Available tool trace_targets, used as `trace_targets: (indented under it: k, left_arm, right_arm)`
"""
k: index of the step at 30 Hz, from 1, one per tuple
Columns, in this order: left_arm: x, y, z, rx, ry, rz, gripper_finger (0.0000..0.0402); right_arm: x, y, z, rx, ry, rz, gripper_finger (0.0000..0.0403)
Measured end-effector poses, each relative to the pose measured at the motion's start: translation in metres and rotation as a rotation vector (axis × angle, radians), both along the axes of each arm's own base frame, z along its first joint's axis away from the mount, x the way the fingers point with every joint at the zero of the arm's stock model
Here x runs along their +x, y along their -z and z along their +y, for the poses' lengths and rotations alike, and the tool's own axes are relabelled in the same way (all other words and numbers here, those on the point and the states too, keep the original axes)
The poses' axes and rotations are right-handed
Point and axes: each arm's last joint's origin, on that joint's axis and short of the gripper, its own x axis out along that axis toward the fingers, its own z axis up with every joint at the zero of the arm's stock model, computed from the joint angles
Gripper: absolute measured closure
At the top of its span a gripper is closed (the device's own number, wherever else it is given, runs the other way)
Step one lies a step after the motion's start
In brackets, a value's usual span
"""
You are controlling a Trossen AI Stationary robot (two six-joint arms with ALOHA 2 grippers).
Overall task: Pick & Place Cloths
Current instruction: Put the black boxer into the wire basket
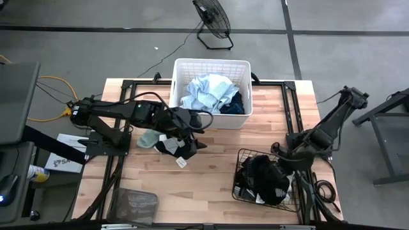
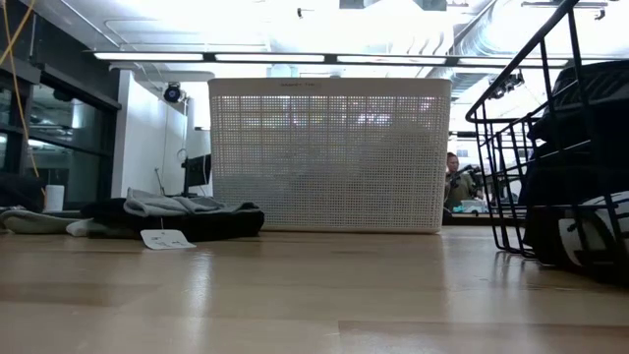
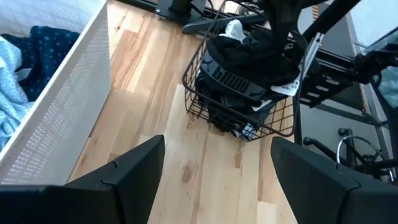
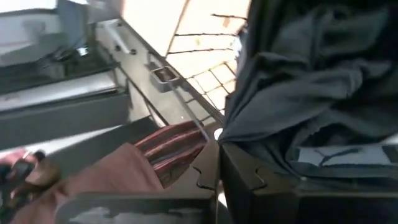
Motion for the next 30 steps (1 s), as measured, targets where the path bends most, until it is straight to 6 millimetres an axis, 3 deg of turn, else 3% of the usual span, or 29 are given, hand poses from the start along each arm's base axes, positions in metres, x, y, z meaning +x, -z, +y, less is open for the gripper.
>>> trace_targets:
  k: [6,13,24,30]
  left_arm:
    - [0.0,0.0,0.0,-0.019,-0.023,0.0,0.0112]
    - [0.0,0.0,0.0,-0.05,-0.047,0.002,0.0112]
    - [-0.004,0.005,0.002,-0.051,-0.112,0.064,0.0112]
    - [-0.017,0.018,0.009,0.019,-0.281,0.227,0.0112]
  right_arm:
    - [-0.006,-0.007,-0.005,-0.046,-0.091,-0.092,0.0399]
    - [-0.009,-0.004,-0.006,-0.076,-0.186,-0.065,0.0388]
    - [-0.02,0.001,-0.015,-0.143,-0.248,0.01,0.0277]
    - [-0.032,-0.008,-0.029,-0.149,-0.196,-0.046,0.0259]
